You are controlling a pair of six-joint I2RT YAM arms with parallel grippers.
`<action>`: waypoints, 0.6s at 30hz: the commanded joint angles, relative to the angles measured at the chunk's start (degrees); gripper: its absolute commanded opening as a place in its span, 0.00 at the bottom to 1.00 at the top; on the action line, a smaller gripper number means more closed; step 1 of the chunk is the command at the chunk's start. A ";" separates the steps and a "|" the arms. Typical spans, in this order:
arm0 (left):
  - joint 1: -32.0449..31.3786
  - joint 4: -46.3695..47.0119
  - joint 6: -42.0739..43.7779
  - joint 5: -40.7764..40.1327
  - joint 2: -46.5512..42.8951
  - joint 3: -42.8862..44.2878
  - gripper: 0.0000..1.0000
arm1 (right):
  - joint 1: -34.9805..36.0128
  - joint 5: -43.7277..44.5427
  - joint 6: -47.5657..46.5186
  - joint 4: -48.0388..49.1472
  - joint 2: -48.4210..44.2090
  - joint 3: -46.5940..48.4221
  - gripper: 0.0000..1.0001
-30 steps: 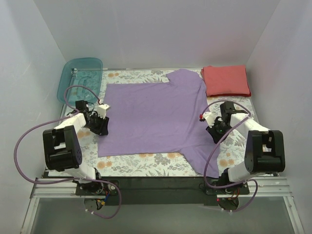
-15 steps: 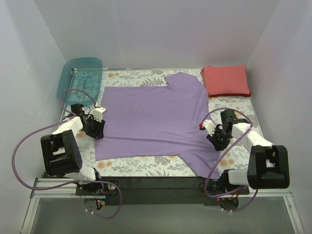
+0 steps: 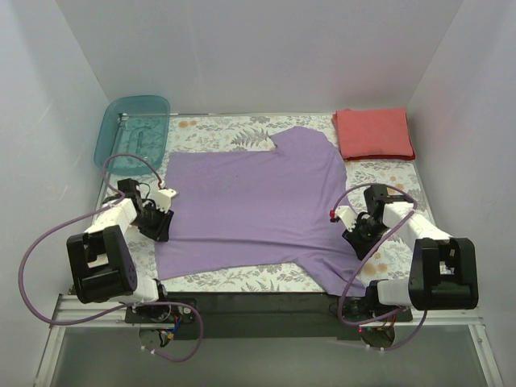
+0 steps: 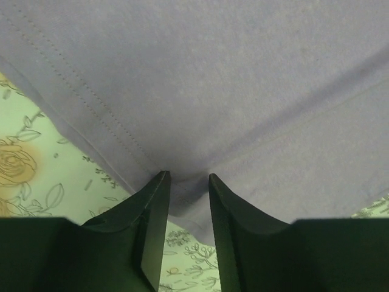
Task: Fold and stack the t-shirts
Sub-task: Flatten the tshirt out
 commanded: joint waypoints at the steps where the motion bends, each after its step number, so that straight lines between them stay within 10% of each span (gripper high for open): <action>1: 0.79 -6.12 0.23 -0.95 -1.79 1.83 0.32 | -0.06 -2.72 -1.03 -4.45 0.94 5.03 0.32; 9: -0.96 -6.39 -10.40 17.24 4.52 28.97 0.49 | -0.32 -15.02 10.27 -2.61 8.39 39.17 0.36; 18: -8.87 10.83 -28.60 13.92 19.63 43.86 0.60 | -0.32 -13.63 25.85 6.53 39.32 76.74 0.37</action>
